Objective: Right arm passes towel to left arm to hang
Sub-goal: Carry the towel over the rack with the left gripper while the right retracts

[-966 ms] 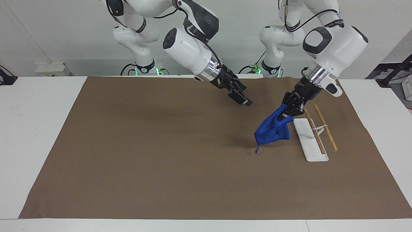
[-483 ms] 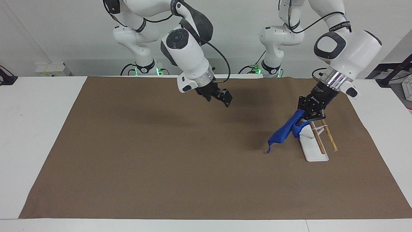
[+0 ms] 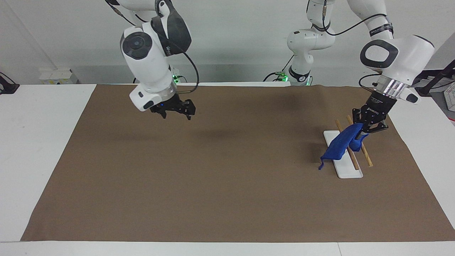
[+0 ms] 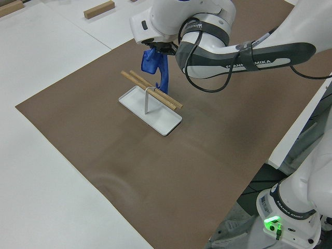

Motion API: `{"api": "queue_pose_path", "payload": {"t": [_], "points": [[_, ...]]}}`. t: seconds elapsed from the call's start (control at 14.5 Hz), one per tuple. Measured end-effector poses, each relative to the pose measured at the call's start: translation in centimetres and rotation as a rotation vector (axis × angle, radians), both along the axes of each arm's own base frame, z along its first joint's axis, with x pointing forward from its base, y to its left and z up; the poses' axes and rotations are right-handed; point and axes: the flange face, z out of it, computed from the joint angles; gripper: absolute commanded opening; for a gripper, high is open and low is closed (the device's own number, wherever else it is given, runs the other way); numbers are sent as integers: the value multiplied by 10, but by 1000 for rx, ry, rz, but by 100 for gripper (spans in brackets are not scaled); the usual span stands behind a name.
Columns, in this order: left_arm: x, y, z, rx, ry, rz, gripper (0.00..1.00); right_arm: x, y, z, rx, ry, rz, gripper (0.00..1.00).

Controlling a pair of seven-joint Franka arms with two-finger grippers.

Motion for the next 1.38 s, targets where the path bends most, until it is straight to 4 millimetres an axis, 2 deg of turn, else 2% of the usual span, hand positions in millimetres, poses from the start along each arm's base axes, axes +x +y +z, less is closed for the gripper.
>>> {"api": "queue_pose_path", "payload": {"t": [0.28, 0.34, 0.41, 0.62, 0.76, 0.9, 1.1, 1.38], "points": [[-1, 26, 3, 71, -69, -52, 1, -9, -113, 39, -6, -40, 134, 99], [-1, 31, 4, 98, -90, -87, 1, -11, -132, 49, -4, -59, 153, 99], [-1, 35, 4, 123, -108, -121, 1, -13, -140, 57, -4, -75, 161, 99], [-2, 50, 5, 176, -146, -174, 1, -11, -129, 58, -12, -108, 147, 99], [-2, 53, 7, 203, -170, -193, 1, -8, -120, 40, -18, -120, 118, 99], [-2, 56, 8, 217, -182, -201, 1, -8, -120, 28, -19, -110, 110, 99], [-6, 74, 3, 269, -201, -251, 1, -9, -124, 28, -19, -110, 102, 99], [-16, 91, -17, 319, -198, -299, 1, -12, -126, 30, -18, -110, 100, 99]]}}
